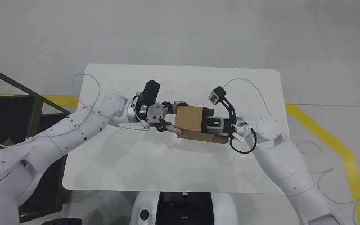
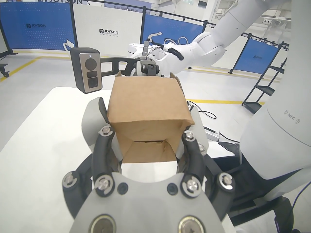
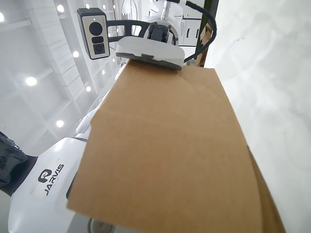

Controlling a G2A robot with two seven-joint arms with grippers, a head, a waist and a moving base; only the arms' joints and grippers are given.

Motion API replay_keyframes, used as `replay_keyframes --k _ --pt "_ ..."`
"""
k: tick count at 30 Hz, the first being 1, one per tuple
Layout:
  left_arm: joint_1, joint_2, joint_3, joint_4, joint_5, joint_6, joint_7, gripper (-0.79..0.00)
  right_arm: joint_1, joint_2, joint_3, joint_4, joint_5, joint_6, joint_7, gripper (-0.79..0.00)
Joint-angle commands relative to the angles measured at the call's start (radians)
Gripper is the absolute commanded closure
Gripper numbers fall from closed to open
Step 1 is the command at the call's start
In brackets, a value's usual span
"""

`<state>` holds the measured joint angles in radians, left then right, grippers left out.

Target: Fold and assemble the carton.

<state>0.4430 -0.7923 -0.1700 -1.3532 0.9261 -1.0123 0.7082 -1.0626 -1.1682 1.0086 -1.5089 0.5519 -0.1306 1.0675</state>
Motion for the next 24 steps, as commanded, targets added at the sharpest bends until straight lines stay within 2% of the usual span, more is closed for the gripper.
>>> replay_keyframes --k 1,24 --pt "0.000 0.000 0.000 0.001 0.001 0.000 0.002 -0.289 0.001 -0.002 -0.004 0.001 0.003 -0.002 -0.001 0.000" --pt "0.000 0.000 0.000 0.001 0.005 0.000 0.010 -0.286 0.018 -0.016 -0.030 0.014 0.008 -0.012 -0.014 0.000"
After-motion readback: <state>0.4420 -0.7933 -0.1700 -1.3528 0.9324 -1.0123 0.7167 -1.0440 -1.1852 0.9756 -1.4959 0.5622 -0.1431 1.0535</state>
